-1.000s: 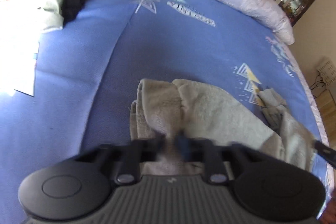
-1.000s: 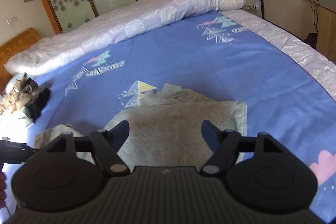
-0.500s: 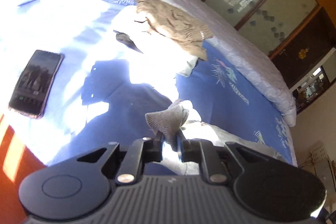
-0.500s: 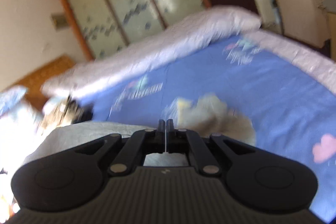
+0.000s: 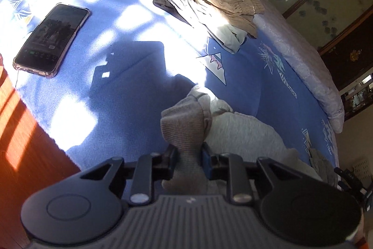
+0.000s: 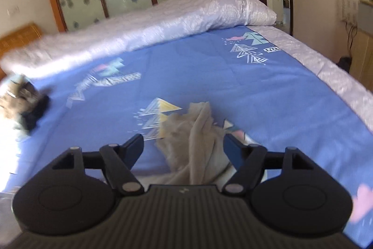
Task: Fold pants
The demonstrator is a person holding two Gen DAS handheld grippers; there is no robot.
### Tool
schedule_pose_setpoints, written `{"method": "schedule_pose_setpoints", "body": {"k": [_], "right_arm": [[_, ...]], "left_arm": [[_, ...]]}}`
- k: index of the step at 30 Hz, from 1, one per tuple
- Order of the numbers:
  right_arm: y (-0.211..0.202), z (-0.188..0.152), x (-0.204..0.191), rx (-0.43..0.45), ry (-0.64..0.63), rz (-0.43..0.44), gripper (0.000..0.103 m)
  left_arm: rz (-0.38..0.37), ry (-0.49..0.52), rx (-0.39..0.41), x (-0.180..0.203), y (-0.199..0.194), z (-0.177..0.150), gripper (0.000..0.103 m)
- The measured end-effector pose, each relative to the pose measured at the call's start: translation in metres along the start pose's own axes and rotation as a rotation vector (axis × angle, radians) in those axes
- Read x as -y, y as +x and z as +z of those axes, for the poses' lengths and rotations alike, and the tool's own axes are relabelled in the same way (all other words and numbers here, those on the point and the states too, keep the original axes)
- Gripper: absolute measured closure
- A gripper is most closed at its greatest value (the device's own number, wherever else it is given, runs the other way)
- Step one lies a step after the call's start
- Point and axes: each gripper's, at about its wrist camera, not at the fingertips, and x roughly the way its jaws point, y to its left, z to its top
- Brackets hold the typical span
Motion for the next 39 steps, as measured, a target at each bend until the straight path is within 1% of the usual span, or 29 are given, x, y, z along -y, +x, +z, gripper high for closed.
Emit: {"method": "schedule_pose_setpoints", "body": {"k": [1, 2, 3, 4, 6, 8, 10, 12, 14, 16, 17, 18, 20, 22, 23, 24, 25, 26, 27, 28, 29, 30, 31, 32, 33, 34, 35, 37, 39], "right_arm": [[0.022, 0.000, -0.002, -0.067, -0.025, -0.031, 0.027], [0.042, -0.002, -0.004, -0.147, -0.048, -0.056, 0.036], [0.056, -0.005, -0.005, -0.211, -0.056, -0.080, 0.083], [0.063, -0.004, -0.005, -0.234, -0.046, -0.100, 0.095], [0.055, 0.016, -0.004, -0.169, -0.001, -0.063, 0.096], [0.033, 0.060, -0.003, -0.044, 0.058, -0.040, 0.096], [0.000, 0.110, 0.009, 0.086, 0.158, 0.011, 0.096], [-0.044, 0.164, 0.022, 0.244, 0.260, 0.080, 0.096], [-0.093, 0.204, 0.038, 0.397, 0.343, 0.148, 0.096], [-0.139, 0.225, 0.063, 0.536, 0.436, 0.260, 0.096], [-0.159, 0.226, 0.077, 0.590, 0.469, 0.318, 0.096], [-0.178, 0.222, 0.090, 0.639, 0.494, 0.368, 0.095], [-0.206, 0.194, 0.119, 0.694, 0.523, 0.446, 0.095], [-0.215, 0.151, 0.146, 0.677, 0.539, 0.483, 0.094], [-0.214, 0.125, 0.158, 0.652, 0.548, 0.480, 0.093], [-0.210, 0.094, 0.170, 0.615, 0.561, 0.468, 0.090], [-0.203, 0.059, 0.182, 0.567, 0.586, 0.437, 0.087], [-0.191, 0.023, 0.192, 0.506, 0.630, 0.387, 0.087], [-0.175, -0.013, 0.203, 0.417, 0.694, 0.318, 0.084], [-0.157, -0.047, 0.212, 0.305, 0.759, 0.229, 0.067], [-0.139, -0.080, 0.220, 0.180, 0.810, 0.106, 0.060], [-0.126, -0.106, 0.224, 0.090, 0.833, 0.000, 0.059], [-0.118, -0.133, 0.229, 0.019, 0.876, -0.112, 0.061], [-0.120, -0.151, 0.233, 0.043, 0.918, -0.123, 0.069], [-0.127, -0.162, 0.235, 0.083, 0.963, -0.100, 0.079], [-0.131, -0.165, 0.234, 0.099, 0.979, -0.090, 0.076], [-0.134, -0.160, 0.231, 0.109, 0.950, -0.113, 0.074], [-0.142, -0.142, 0.219, 0.135, 0.824, -0.208, 0.072], [-0.153, -0.126, 0.214, 0.201, 0.751, -0.240, 0.069]], "left_arm": [[-0.002, -0.003, 0.003, -0.001, 0.000, -0.002, 0.081], [-0.007, -0.007, 0.007, -0.002, -0.001, -0.006, 0.083], [-0.013, -0.007, 0.007, -0.002, -0.001, -0.007, 0.086], [-0.017, -0.003, 0.008, -0.001, -0.001, -0.008, 0.086], [-0.019, 0.015, 0.021, 0.004, -0.001, -0.003, 0.088], [-0.025, 0.034, 0.045, 0.015, 0.000, 0.018, 0.089], [-0.067, 0.058, 0.090, 0.032, -0.003, 0.048, 0.089], [-0.127, 0.104, 0.156, 0.065, -0.011, 0.083, 0.089], [-0.212, 0.148, 0.242, 0.100, -0.026, 0.110, 0.089], [-0.292, 0.194, 0.345, 0.127, -0.048, 0.121, 0.089], [-0.333, 0.216, 0.397, 0.136, -0.058, 0.120, 0.089], [-0.364, 0.229, 0.431, 0.139, -0.064, 0.116, 0.089], [-0.407, 0.242, 0.465, 0.135, -0.064, 0.101, 0.085], [-0.386, 0.245, 0.428, 0.121, -0.046, 0.083, 0.078], [-0.345, 0.228, 0.369, 0.107, -0.027, 0.072, 0.072], [-0.304, 0.193, 0.301, 0.092, -0.009, 0.062, 0.069], [-0.264, 0.154, 0.232, 0.079, 0.007, 0.052, 0.069], [-0.198, 0.093, 0.129, 0.059, 0.032, 0.039, 0.068], [-0.131, 0.041, 0.036, 0.042, 0.053, 0.028, 0.068], [-0.065, -0.009, -0.054, 0.027, 0.071, 0.018, 0.068], [-0.014, -0.071, -0.153, 0.013, 0.089, 0.011, 0.068], [-0.037, -0.114, -0.165, 0.006, 0.093, 0.007, 0.069], [-0.055, -0.127, -0.155, 0.008, 0.088, 0.009, 0.069], [-0.064, -0.095, -0.144, 0.014, 0.082, 0.013, 0.069], [-0.062, -0.057, -0.110, 0.020, 0.075, 0.019, 0.068], [-0.058, -0.022, -0.083, 0.027, 0.067, 0.021, 0.067], [-0.058, 0.005, -0.065, 0.032, 0.061, 0.023, 0.065], [-0.041, 0.048, -0.025, 0.041, 0.049, 0.027, 0.062], [-0.019, 0.056, 0.002, 0.044, 0.037, 0.030, 0.057]]}}
